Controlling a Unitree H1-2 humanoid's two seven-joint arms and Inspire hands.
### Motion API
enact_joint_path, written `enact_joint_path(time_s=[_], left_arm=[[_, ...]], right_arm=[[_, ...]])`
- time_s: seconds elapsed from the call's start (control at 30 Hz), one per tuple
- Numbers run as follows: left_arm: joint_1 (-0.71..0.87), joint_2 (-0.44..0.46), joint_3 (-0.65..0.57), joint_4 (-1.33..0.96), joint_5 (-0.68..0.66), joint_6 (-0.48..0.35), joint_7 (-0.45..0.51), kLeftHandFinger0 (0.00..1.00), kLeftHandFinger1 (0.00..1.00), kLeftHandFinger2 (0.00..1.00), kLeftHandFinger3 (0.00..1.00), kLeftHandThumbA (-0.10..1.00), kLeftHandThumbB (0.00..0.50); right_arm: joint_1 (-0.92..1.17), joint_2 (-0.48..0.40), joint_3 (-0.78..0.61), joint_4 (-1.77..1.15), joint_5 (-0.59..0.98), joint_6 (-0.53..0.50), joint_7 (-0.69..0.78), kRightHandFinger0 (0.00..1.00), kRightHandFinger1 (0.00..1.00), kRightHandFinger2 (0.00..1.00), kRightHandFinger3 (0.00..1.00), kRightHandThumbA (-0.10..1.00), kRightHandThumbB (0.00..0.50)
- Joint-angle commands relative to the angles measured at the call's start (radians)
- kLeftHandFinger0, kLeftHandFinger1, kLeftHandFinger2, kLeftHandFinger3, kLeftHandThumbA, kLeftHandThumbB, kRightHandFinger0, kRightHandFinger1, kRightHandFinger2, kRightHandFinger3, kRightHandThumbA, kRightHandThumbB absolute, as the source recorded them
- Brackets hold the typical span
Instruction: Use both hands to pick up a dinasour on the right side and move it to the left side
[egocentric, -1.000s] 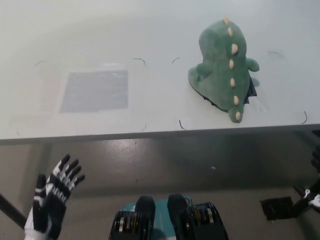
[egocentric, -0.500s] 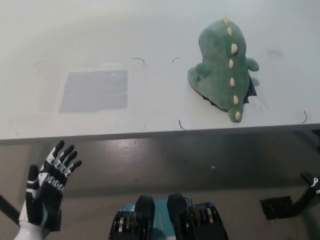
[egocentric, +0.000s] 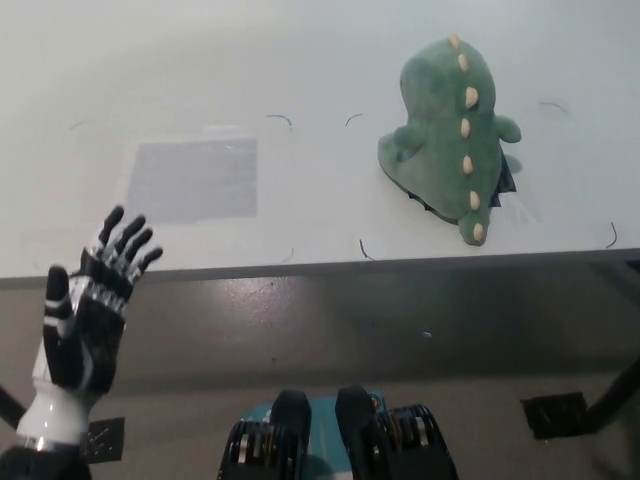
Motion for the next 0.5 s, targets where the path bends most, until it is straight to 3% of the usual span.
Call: enact_joint_path(time_s=[0.0,0.1,0.3,0.47], left_arm=[[-0.088,0.009,-0.003,-0.038,0.028,0.036,0.031,1.0,1.0,1.0,1.0,1.0,0.382],[-0.128,0.004,-0.007,-0.022,0.038,0.052,0.041,1.0,1.0,1.0,1.0,1.0,0.406],[-0.242,-0.003,-0.02,0.021,0.077,0.088,0.059,1.0,1.0,1.0,1.0,1.0,0.445],[-0.357,-0.037,-0.056,0.081,0.103,0.093,0.069,1.0,1.0,1.0,1.0,1.0,0.422]], right_arm=[[-0.038,-0.026,-0.026,-0.05,0.034,0.014,-0.018,1.0,1.0,1.0,1.0,1.0,0.351],[-0.059,-0.023,-0.026,-0.055,0.042,0.038,-0.024,1.0,1.0,1.0,1.0,1.0,0.37],[-0.135,-0.026,-0.025,-0.058,0.049,0.092,-0.041,1.0,1.0,1.0,1.0,0.99,0.348],[-0.186,-0.057,-0.045,-0.05,0.06,0.135,-0.047,1.0,1.0,1.0,1.0,0.97,0.343]])
